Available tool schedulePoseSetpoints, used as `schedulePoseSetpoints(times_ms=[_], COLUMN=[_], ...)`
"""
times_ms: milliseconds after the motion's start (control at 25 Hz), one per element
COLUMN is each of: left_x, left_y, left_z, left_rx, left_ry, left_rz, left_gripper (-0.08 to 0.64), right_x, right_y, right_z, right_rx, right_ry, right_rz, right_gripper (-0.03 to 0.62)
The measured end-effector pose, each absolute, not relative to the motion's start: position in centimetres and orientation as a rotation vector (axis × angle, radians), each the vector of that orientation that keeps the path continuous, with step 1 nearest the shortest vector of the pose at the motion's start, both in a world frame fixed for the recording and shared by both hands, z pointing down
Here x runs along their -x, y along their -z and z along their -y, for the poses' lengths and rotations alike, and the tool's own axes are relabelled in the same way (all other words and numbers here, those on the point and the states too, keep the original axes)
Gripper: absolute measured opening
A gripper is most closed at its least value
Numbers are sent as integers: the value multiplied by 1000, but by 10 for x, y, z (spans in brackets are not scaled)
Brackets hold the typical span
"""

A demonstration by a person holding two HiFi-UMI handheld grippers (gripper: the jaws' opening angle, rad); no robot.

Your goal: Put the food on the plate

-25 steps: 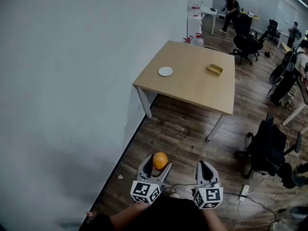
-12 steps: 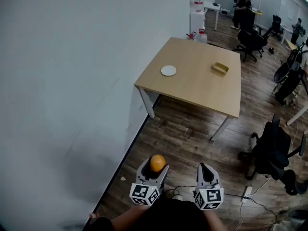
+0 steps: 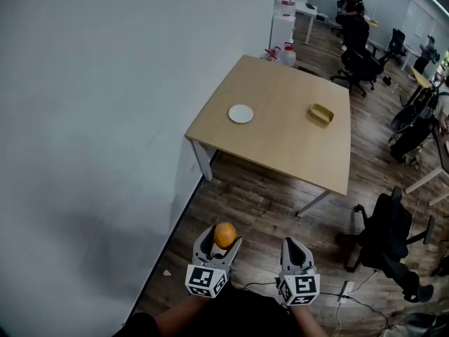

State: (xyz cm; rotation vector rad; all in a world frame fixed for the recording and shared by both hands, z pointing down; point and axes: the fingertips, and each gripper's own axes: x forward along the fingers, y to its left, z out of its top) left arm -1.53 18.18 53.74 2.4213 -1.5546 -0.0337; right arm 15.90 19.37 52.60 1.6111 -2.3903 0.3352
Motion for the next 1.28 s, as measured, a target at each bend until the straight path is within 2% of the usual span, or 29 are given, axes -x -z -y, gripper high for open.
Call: schedulePoseSetpoints(times_ms=[600,880,1280], left_x=[112,154,158], left_y=[-537,-541,-550], left_z=[-16,12,35], left_rx=[-2469,-2434,-2436], left_ry=[60,80,62], left_rz=[1454,1496,1473], left_gripper=[334,334,334], right_x=[-72,-47,-14], right_y=[-514,-512,-521], right_z=[-42,-19,19], right_rx=[-1721,-1712,-1679], right_ry=[-354,-317,-333], right_rz=[2306,2296,2369], right_gripper=[60,61,61])
